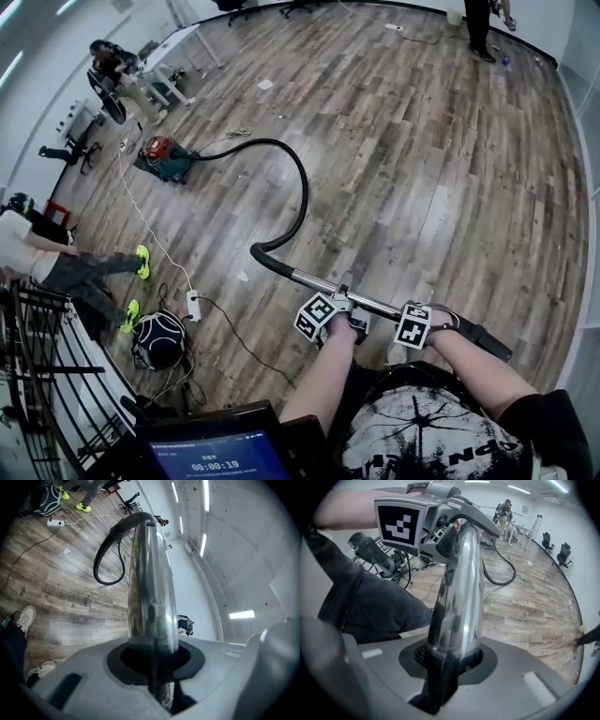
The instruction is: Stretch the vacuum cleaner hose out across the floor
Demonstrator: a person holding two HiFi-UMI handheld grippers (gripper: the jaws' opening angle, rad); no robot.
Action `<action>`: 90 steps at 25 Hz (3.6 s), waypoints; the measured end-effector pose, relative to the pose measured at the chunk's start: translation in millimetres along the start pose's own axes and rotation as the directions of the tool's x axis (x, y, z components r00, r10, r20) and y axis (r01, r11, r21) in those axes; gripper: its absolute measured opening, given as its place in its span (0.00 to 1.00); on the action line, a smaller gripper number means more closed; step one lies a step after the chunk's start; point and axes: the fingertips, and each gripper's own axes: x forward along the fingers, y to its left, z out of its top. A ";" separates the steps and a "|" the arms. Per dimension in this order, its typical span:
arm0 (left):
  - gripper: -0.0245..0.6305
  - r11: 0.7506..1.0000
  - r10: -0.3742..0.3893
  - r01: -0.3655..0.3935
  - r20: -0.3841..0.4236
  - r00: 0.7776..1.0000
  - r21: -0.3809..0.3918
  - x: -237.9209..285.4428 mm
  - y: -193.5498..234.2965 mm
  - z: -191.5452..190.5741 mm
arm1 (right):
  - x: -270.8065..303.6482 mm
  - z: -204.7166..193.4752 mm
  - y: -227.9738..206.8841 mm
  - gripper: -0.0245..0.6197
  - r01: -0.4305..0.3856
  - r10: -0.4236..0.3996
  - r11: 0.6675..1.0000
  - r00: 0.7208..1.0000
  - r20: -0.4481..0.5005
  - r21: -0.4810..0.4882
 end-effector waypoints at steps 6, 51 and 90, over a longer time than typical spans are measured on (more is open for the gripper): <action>0.17 0.999 0.031 -0.031 0.014 0.999 0.008 -15.9 3.3 -26.5 | -1.2 -22.3 21.4 0.20 -0.036 0.036 0.999 0.999 0.018 -0.010; 0.17 0.998 -0.063 0.061 -0.057 0.996 -0.028 -181.3 29.9 -319.7 | -33.8 -268.7 248.6 0.20 0.054 -0.053 0.999 0.997 -0.049 0.004; 0.17 0.996 -0.070 0.087 -0.409 0.910 0.024 -235.8 41.4 -595.8 | -47.4 -482.3 404.0 0.20 0.134 -0.126 0.945 0.991 -0.046 0.299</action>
